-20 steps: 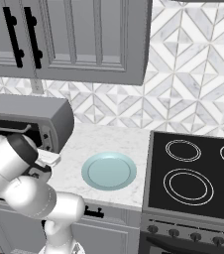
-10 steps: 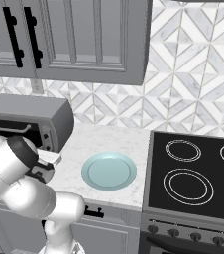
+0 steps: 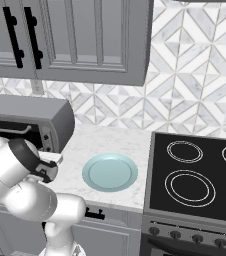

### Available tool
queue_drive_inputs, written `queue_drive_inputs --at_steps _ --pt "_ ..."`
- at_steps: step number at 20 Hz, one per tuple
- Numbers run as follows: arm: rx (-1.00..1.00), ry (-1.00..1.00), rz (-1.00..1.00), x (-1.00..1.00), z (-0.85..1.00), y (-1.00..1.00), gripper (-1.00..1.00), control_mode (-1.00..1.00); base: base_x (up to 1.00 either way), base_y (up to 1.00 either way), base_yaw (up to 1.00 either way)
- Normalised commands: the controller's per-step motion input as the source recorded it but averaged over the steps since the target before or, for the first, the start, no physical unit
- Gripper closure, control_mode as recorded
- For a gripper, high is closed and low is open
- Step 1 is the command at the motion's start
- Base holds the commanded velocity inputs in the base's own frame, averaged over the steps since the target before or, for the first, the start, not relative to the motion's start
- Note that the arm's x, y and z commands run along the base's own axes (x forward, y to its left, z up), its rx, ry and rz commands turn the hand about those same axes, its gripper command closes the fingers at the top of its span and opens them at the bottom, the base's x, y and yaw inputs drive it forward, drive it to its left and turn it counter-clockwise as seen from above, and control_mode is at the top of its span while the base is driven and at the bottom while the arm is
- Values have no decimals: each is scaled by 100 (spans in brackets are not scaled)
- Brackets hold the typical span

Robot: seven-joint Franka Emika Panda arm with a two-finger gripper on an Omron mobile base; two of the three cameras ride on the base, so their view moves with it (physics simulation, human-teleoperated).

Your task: Pick up the kebab skewer and baguette bread, and place them inside the toaster oven. Close the toaster oven door and start by setting the timer.

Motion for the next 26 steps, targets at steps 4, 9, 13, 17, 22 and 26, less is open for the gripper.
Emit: queue_drive_inputs --at_steps 4,9,13,17,22,26 --pt "0 0 12 2 0 0 100 -100 0 0 0" --pt "0 0 8 15 0 0 100 -100 0 0 0" --pt "0 0 5 31 0 0 100 -100 0 0 0" --pt "0 0 0 16 0 8 100 -100 0 0 0" --pt "6 -2 0 20 0 3 100 -100 0 0 0" --pt "15 -6 2 15 0 0 100 -100 0 0 0"
